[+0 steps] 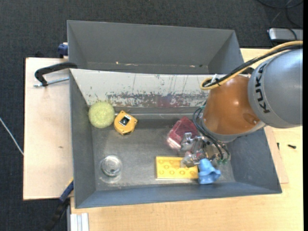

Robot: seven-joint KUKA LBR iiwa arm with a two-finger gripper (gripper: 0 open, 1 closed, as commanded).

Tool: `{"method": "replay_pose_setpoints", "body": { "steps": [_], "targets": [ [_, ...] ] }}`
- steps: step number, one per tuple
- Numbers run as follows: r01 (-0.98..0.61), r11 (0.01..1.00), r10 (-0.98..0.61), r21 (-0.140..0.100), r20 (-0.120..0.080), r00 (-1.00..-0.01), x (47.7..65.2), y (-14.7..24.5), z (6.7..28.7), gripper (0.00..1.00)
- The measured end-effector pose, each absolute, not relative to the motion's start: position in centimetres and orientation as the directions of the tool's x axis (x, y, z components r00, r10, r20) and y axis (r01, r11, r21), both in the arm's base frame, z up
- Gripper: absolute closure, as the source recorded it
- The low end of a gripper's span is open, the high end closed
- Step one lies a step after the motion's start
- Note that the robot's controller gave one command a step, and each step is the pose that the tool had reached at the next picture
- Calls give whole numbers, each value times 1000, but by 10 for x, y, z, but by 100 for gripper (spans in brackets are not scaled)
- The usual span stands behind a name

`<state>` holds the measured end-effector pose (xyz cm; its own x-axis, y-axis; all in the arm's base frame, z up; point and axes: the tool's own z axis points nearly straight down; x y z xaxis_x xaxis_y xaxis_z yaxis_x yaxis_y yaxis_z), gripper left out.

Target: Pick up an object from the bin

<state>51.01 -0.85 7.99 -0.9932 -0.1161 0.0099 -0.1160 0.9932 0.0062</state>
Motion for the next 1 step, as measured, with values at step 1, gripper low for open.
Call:
{"method": "replay_pose_setpoints", "body": {
  "steps": [1],
  "targets": [
    [-88,996,-88,-1,-15,-996,544,-9,262,100]
  ]
}}
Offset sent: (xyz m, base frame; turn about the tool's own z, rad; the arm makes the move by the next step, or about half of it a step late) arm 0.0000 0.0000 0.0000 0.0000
